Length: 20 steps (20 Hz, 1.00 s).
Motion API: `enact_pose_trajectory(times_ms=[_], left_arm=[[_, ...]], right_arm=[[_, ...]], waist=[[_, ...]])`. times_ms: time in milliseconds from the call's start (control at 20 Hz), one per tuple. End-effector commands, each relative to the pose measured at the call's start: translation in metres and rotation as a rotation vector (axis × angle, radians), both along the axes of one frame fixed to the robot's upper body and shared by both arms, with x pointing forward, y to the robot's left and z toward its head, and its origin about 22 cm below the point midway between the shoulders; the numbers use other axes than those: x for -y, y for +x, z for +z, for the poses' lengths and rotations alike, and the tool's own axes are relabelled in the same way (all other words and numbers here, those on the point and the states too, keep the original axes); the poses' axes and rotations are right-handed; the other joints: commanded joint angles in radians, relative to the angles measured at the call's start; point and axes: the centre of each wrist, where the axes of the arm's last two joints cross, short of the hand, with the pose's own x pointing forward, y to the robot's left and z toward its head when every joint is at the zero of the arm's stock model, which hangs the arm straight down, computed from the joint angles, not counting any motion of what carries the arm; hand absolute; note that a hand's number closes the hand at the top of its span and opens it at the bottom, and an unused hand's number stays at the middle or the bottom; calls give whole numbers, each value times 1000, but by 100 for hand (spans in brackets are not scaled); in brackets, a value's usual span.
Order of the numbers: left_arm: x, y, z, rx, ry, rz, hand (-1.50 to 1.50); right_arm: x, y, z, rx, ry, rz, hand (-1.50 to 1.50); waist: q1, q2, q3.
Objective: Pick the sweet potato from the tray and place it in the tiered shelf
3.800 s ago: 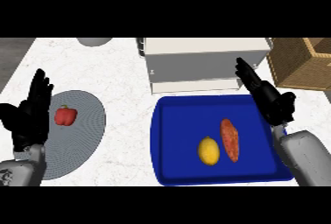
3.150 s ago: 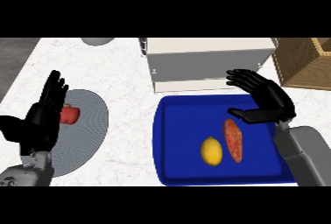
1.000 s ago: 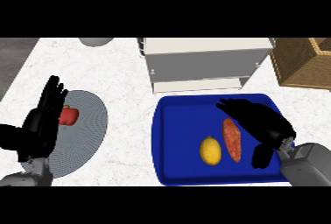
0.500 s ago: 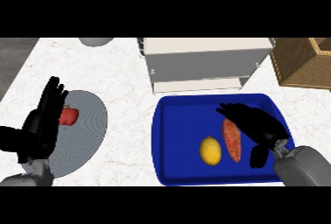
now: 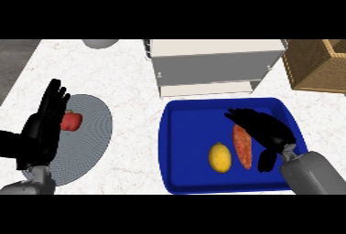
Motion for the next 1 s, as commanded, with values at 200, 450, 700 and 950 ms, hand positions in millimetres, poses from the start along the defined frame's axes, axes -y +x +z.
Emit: enact_pose_trajectory(times_ms=[200, 450, 700, 950], left_arm=[[10, 8, -9, -5, 3, -5, 0], [-16, -10, 8, 4, 29, 4, 0], [1, 8, -2, 6, 0, -5, 0], [-5, -1, 0, -8, 16, 3, 0]], right_arm=[[-5, 14, -12, -33, 21, 5, -150], [2, -8, -59, -87, -52, 12, 150], [-11, -1, -68, 11, -74, 120, 150], [-52, -8, -59, 100, -45, 36, 150]], waist=[[-1, 0, 0], [4, 0, 0], [1, 1, 0], [0, -1, 0]])
